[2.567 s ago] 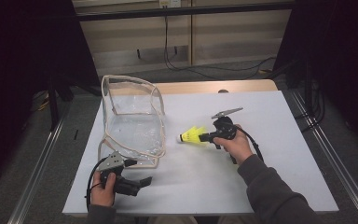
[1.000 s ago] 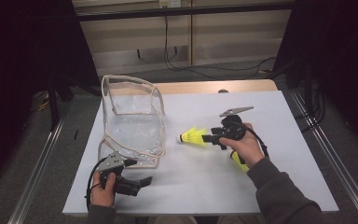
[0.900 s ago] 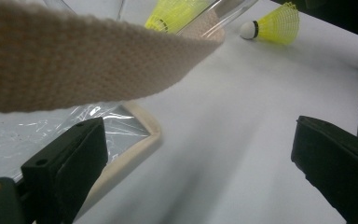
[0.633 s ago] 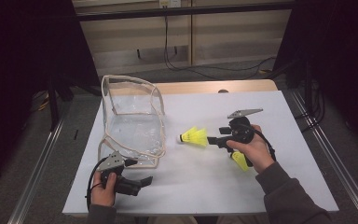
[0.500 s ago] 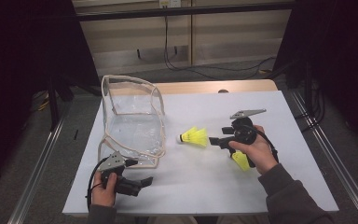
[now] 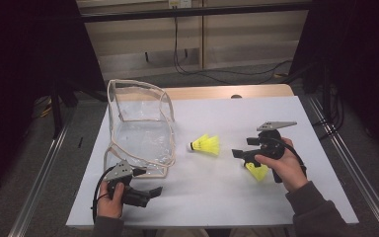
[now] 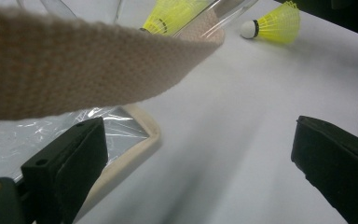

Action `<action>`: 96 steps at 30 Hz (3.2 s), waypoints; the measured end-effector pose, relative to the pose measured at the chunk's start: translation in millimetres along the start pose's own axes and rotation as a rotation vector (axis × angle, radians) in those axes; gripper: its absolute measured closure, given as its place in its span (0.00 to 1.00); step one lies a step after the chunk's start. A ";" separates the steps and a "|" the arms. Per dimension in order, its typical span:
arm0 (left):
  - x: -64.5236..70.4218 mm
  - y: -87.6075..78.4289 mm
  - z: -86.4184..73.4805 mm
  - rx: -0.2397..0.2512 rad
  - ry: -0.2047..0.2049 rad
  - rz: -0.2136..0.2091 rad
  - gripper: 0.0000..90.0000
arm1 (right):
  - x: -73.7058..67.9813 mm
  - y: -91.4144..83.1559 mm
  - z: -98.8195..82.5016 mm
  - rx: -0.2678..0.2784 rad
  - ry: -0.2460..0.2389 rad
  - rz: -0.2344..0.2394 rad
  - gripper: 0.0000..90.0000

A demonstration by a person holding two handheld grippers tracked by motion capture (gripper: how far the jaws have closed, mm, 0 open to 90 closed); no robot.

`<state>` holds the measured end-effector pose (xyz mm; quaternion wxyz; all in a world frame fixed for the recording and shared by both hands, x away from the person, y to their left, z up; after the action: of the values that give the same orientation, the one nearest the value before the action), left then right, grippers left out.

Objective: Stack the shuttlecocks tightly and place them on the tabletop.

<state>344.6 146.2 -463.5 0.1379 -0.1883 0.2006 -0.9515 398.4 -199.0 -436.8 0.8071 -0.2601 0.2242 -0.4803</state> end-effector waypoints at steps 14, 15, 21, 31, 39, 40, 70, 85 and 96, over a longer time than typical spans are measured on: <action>0.7 -1.6 -0.9 -0.004 0.002 0.003 0.04 | 11.8 -9.3 -14.1 0.014 0.013 -0.017 0.19; 0.8 -1.5 -1.1 -0.005 0.002 0.002 0.04 | 12.7 -9.7 -15.1 0.017 0.015 -0.018 0.19; 1.0 -1.7 -0.7 -0.003 0.003 0.003 0.04 | 17.0 -11.4 -20.9 0.023 0.024 -0.020 0.18; 2.7 -4.4 -2.5 -0.005 0.004 0.004 0.04 | 18.8 -19.3 -27.4 0.028 0.021 -0.029 0.18; 4.0 -7.0 -3.0 0.002 0.005 0.006 0.04 | 19.5 -27.8 -34.0 0.030 0.013 -0.032 0.18; 3.7 -7.0 -3.4 -0.001 0.006 0.009 0.04 | 19.5 -28.1 -34.3 0.029 0.014 -0.033 0.18; 3.7 -4.7 -3.7 -0.004 0.005 0.005 0.04 | 28.4 -45.9 -39.7 0.036 -0.025 -0.014 0.77; 4.1 -4.1 -3.6 -0.004 0.003 0.001 0.04 | 34.0 -53.3 -50.9 0.009 -0.082 -0.005 1.00; 3.5 -3.1 -1.8 -0.003 0.007 0.003 0.04 | 45.5 -57.7 -62.4 -0.004 -0.073 -0.024 1.00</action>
<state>340.1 148.3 -462.6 0.1384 -0.1846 0.2027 -0.9517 342.2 -275.5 -453.0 0.8085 -0.2815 0.1925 -0.4796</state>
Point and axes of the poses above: each handheld gripper's, and its own axes: y roughly forward along the jaws, z roughly out of its top, x roughly to its right, the point moved 7 cm from there along y, roughly forward along the jaws, and after that the axes turned 13 degrees about -z, right-handed, at the moved point
